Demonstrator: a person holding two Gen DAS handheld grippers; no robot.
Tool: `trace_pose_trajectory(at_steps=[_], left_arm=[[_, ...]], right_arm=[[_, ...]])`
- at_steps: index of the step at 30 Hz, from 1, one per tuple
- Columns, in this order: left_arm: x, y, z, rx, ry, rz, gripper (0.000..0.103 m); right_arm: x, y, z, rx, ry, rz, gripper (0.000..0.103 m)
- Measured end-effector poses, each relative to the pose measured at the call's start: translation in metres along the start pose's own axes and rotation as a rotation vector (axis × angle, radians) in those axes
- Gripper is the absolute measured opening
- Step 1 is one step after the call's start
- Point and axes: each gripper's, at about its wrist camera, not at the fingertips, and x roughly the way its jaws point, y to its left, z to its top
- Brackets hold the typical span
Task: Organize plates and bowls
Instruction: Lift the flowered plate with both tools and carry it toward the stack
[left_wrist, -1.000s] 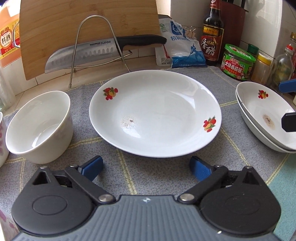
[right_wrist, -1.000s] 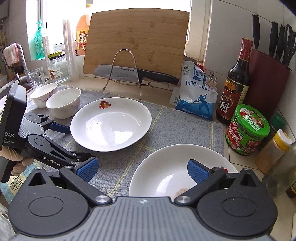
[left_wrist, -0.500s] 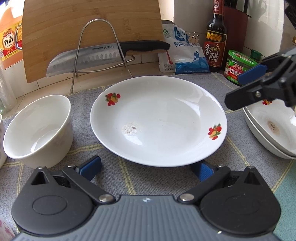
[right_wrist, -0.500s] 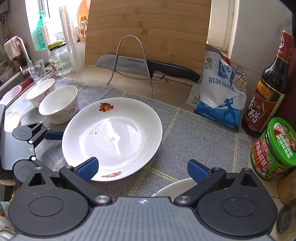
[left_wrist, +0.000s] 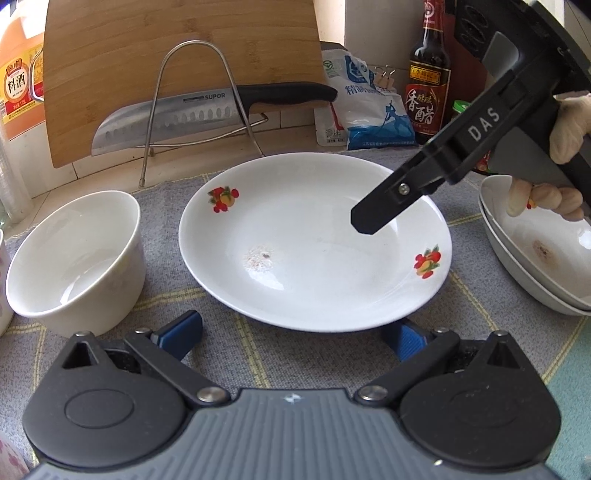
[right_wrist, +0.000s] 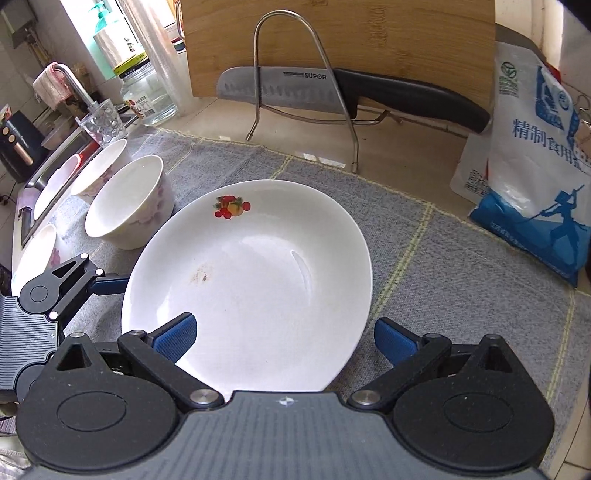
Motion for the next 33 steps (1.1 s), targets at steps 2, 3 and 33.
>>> trace_pose_trajectory(at_steps=[2, 3, 33], left_arm=[[0.001, 0.000, 0.001, 0.008, 0.002, -0.013, 0.102], [0.001, -0.001, 0.002, 0.015, 0.002, -0.021, 0.102], [0.003, -0.001, 0.004, 0.083, -0.021, -0.093, 0.098]], right_arm=[[0.004, -0.003, 0.002, -0.013, 0.008, 0.021, 0.103], [0.007, -0.004, 0.003, -0.014, 0.017, 0.030, 0.103], [0.027, -0.025, 0.048, -0.066, 0.062, 0.195, 0.100]])
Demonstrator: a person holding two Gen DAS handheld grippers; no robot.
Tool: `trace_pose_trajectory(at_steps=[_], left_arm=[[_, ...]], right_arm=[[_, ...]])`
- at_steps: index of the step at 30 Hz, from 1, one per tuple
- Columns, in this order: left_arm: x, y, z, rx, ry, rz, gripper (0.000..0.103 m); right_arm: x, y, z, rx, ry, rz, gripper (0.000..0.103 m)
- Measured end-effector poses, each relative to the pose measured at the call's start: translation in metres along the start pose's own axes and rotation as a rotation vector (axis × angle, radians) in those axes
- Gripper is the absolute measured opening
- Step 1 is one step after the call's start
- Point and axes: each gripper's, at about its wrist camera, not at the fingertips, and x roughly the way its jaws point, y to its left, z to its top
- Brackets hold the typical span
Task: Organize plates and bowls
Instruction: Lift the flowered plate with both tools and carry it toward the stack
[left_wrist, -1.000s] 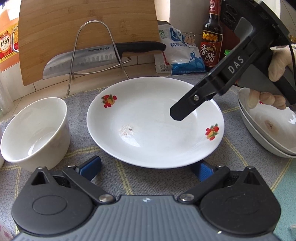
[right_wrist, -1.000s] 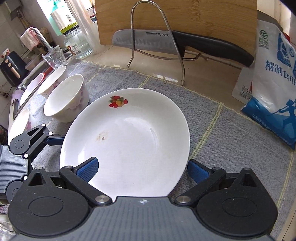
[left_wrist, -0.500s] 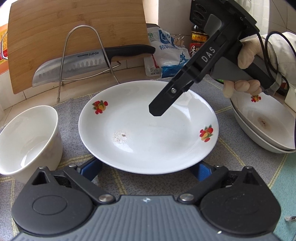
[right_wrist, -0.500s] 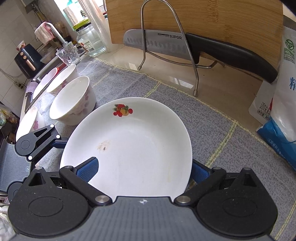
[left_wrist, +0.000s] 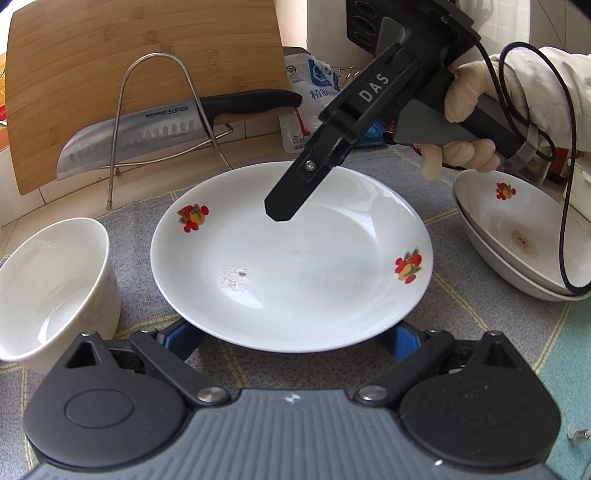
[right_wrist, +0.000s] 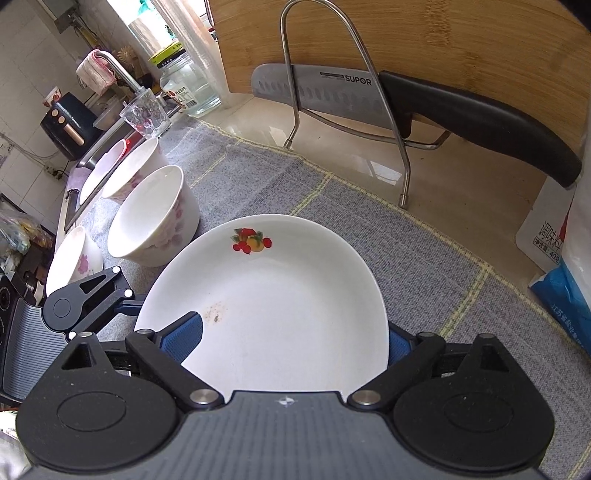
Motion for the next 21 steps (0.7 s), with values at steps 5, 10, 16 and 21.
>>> trace_pose_trajectory(at_steps=[5, 10, 16, 21], left_arm=[[0.000, 0.000, 0.002, 0.005, 0.008, -0.002, 0.098], [0.001, 0.000, 0.005, 0.012, 0.019, 0.002, 0.097], [-0.002, -0.001, 0.006, 0.031, 0.024, 0.006, 0.096], [-0.010, -0.003, 0.008, 0.043, 0.017, 0.003, 0.096]], right_arm=[[0.000, 0.001, 0.000, 0.005, 0.000, 0.001, 0.100], [0.001, 0.003, 0.000, 0.005, 0.003, -0.010, 0.100], [-0.002, 0.007, -0.002, 0.006, 0.004, -0.017, 0.100], [-0.009, 0.013, -0.005, 0.009, -0.009, -0.021, 0.100]])
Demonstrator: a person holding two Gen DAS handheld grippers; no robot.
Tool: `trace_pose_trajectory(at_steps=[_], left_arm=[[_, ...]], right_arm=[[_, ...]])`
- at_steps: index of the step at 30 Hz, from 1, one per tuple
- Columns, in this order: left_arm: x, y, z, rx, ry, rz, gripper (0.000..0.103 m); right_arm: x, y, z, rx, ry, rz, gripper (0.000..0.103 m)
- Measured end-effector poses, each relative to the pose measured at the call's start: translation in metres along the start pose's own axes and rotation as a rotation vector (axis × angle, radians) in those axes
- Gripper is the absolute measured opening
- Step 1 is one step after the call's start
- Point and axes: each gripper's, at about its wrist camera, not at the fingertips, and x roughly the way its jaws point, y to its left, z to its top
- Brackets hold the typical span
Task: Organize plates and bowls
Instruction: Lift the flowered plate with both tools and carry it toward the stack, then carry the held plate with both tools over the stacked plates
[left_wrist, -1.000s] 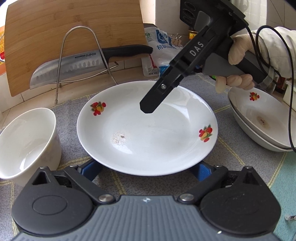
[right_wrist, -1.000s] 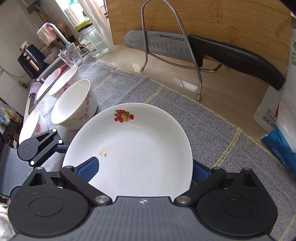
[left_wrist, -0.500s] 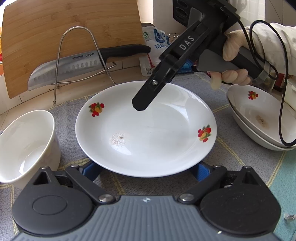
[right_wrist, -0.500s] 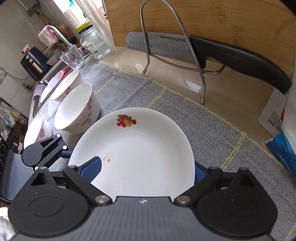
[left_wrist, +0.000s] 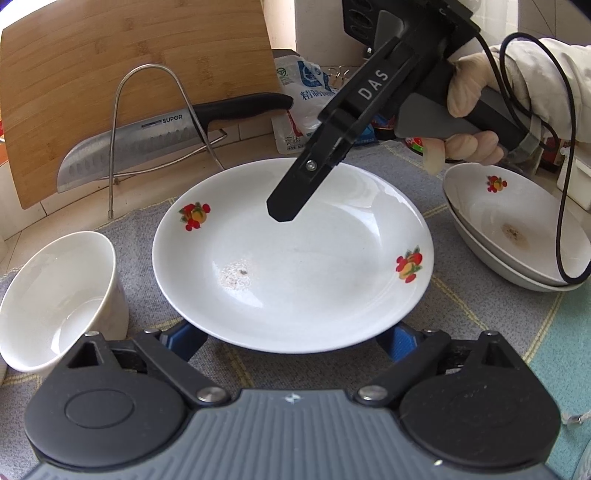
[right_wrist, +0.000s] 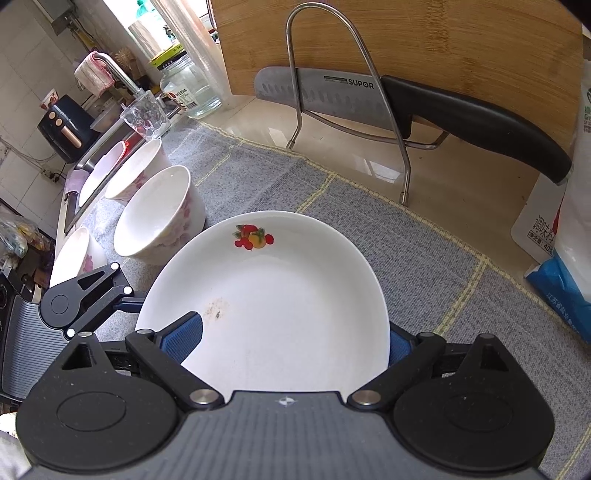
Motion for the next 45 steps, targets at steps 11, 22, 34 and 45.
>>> trace_pose_trajectory(at_steps=[11, 22, 34, 45], left_arm=[[-0.027, -0.010, 0.006, 0.042, -0.009, -0.024, 0.096], [-0.058, -0.040, 0.010, 0.122, -0.020, -0.087, 0.096], [-0.062, -0.079, 0.015, 0.236, -0.011, -0.199, 0.096], [-0.050, -0.104, 0.020, 0.299, 0.010, -0.286, 0.096]], right_arm=[[-0.030, 0.025, -0.020, 0.005, -0.053, -0.016, 0.100], [-0.070, 0.047, -0.064, 0.050, -0.134, -0.067, 0.100], [-0.107, 0.051, -0.127, 0.160, -0.203, -0.145, 0.100], [-0.125, 0.043, -0.173, 0.261, -0.229, -0.200, 0.101]])
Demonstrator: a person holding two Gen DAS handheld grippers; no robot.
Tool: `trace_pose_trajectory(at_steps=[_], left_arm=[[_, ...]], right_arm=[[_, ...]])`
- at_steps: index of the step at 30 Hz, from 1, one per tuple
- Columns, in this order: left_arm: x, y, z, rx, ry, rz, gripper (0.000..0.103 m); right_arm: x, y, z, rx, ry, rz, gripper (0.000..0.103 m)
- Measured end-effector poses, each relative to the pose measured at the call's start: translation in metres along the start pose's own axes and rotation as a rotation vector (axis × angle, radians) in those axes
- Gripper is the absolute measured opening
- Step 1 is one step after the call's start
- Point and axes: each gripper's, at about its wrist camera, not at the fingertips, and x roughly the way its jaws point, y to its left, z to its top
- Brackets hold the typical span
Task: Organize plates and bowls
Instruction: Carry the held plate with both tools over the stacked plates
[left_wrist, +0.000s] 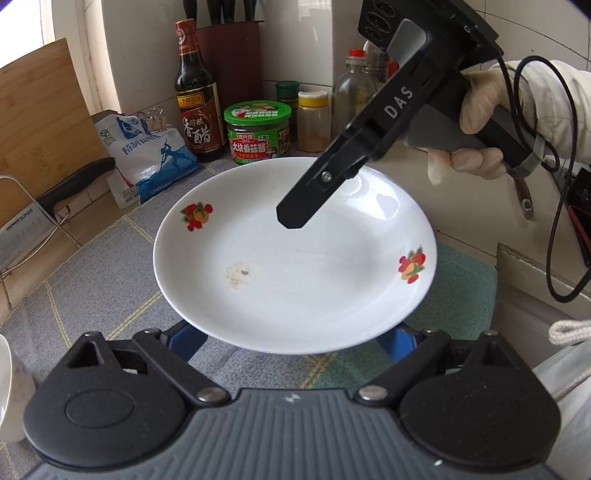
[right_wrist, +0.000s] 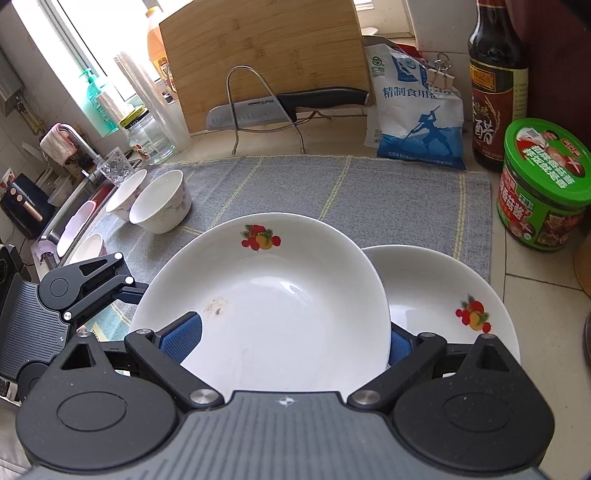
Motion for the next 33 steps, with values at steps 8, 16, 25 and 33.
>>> trace_pose_trajectory(at_steps=[8, 16, 25, 33], left_arm=[[0.011, -0.001, 0.006, 0.017, 0.017, -0.030, 0.096], [0.022, -0.002, 0.012, 0.045, 0.023, -0.029, 0.096], [0.037, -0.004, 0.018, 0.083, 0.036, -0.031, 0.096], [0.047, -0.003, 0.021, 0.111, 0.044, -0.048, 0.096]], right_arm=[[-0.004, -0.013, -0.011, 0.036, -0.006, -0.020, 0.101], [-0.004, -0.025, -0.017, 0.064, -0.014, -0.030, 0.101], [-0.005, -0.037, -0.019, 0.088, -0.012, -0.045, 0.101], [-0.007, -0.044, -0.021, 0.109, -0.007, -0.059, 0.101]])
